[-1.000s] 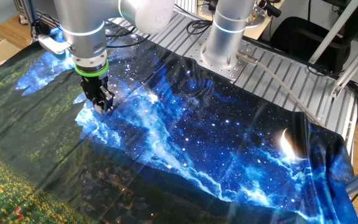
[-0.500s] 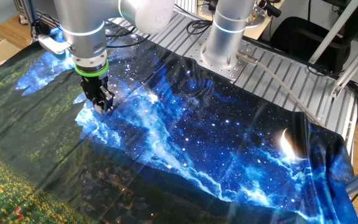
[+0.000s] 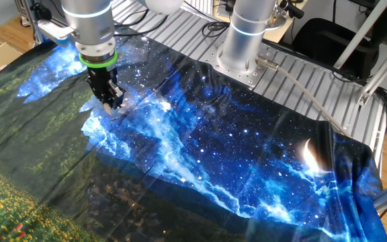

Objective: Pick up the small block on the left and move it to the right

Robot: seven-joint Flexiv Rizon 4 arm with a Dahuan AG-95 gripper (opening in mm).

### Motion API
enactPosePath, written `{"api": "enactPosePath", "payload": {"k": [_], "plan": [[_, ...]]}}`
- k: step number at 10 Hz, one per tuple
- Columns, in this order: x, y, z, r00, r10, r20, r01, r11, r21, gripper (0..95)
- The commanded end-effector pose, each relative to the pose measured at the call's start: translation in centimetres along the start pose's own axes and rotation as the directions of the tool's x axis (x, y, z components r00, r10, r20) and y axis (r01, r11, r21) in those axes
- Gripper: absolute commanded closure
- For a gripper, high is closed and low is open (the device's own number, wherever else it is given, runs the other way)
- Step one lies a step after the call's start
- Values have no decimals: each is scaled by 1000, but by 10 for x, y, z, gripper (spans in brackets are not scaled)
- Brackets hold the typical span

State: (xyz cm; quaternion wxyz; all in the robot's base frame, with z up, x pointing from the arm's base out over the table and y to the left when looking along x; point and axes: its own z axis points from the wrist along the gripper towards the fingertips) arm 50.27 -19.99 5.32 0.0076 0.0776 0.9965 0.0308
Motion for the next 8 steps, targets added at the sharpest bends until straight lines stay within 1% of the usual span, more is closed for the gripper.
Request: {"api": "enactPosePath", "payload": {"k": [1, 2, 3, 4, 7, 8], "plan": [[0, 7, -5, 1000, 6, -6, -6, 1000, 0, 950], [0, 9, -6, 1000, 10, -9, -10, 1000, 0, 950], [1, 16, -7, 1000, 22, -5, -22, 1000, 4, 950], [3, 19, -8, 1000, 28, -3, -28, 1000, 5, 950], [9, 34, -9, 999, 52, -5, -52, 999, 6, 950], [8, 35, -8, 998, 55, 0, -55, 998, -7, 950]]}}
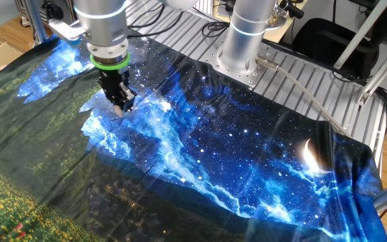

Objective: Pick up the small block on the left and move it to the right

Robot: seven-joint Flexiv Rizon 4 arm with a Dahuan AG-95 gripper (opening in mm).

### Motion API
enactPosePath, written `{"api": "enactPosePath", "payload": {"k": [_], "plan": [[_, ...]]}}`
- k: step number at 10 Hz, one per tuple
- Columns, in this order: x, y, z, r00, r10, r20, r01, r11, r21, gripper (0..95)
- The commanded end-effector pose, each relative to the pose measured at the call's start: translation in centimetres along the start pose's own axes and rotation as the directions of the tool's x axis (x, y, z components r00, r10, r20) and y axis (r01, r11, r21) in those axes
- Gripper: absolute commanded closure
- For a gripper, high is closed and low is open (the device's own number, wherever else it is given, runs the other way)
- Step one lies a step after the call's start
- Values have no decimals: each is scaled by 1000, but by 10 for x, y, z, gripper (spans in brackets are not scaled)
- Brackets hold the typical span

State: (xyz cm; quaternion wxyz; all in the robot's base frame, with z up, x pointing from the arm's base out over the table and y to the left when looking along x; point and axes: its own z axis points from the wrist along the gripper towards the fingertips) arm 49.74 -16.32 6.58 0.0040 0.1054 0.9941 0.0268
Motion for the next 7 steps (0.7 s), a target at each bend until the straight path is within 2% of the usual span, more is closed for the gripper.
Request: {"api": "enactPosePath", "payload": {"k": [1, 5, 6, 7], "plan": [[-5, 0, 4, 1000, 1, 4, -1, 1000, -19, 950], [-6, 1, 5, 1000, 6, 5, -6, 1000, -16, 950], [-6, 1, 5, 1000, 1, 4, -1, 1000, -2, 950], [-6, 1, 5, 1000, -2, 5, 2, 1000, -1, 950]]}}
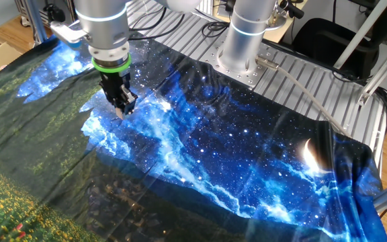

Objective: Pick up the small block on the left and move it to the right

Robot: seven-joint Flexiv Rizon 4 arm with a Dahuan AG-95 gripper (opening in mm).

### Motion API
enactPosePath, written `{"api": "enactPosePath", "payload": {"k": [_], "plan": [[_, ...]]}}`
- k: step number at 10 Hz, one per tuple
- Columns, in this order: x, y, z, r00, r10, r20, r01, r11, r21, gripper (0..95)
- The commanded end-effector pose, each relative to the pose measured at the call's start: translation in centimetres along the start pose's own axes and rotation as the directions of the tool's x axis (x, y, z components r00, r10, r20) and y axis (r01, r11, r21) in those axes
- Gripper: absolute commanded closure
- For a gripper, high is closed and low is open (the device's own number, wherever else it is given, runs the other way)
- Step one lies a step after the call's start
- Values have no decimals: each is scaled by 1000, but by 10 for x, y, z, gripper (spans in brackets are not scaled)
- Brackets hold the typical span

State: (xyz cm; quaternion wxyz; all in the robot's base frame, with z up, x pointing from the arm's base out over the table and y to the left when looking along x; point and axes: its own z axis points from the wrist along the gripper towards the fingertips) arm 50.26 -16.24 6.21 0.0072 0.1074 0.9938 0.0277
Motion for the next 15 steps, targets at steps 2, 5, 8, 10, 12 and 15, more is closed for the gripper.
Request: {"api": "enactPosePath", "payload": {"k": [2, 5, 8, 10, 12, 15], "plan": [[-1, -1, 1, 999, -32, -3, 32, 999, 8, 950], [-1, -1, 1, 996, -89, -8, 90, 996, 20, 950], [-1, -1, 1, 990, -142, -4, 142, 989, 29, 950], [-1, -1, 1, 985, -170, 1, 170, 985, 30, 950], [-1, -1, 1, 980, -200, 2, 200, 979, 32, 950], [-1, -1, 1, 974, -228, -1, 228, 973, 43, 950]]}}
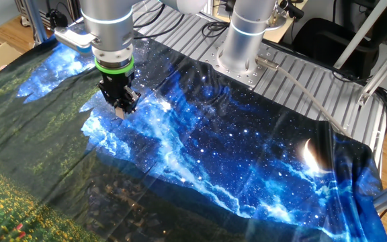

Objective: Pick up the small block on the left and move it to the right

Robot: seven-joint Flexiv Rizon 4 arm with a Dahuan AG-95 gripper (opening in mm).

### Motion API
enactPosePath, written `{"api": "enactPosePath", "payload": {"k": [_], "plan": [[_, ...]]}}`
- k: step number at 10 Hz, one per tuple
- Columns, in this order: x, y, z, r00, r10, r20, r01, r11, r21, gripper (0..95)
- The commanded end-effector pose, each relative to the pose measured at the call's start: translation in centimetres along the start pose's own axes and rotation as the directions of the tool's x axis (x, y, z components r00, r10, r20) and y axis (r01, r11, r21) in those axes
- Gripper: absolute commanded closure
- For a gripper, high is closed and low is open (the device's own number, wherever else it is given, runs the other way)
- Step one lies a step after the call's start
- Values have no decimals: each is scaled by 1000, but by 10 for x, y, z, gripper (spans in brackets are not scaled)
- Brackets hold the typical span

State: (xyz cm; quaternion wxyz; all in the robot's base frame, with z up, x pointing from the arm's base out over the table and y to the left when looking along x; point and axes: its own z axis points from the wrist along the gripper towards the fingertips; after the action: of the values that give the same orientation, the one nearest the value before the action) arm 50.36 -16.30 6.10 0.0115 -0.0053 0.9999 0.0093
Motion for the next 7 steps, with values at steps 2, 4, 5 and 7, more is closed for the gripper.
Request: {"api": "enactPosePath", "payload": {"k": [2, 4, 5, 7], "plan": [[0, 0, 0, 1000, -14, -14, 14, 1000, 15, 950], [0, 0, 0, 1000, -11, -15, 11, 1000, -7, 950], [0, 0, 0, 1000, -9, -20, 9, 1000, -17, 950], [0, 0, 0, 1000, 1, -19, -1, 1000, -18, 950]]}}
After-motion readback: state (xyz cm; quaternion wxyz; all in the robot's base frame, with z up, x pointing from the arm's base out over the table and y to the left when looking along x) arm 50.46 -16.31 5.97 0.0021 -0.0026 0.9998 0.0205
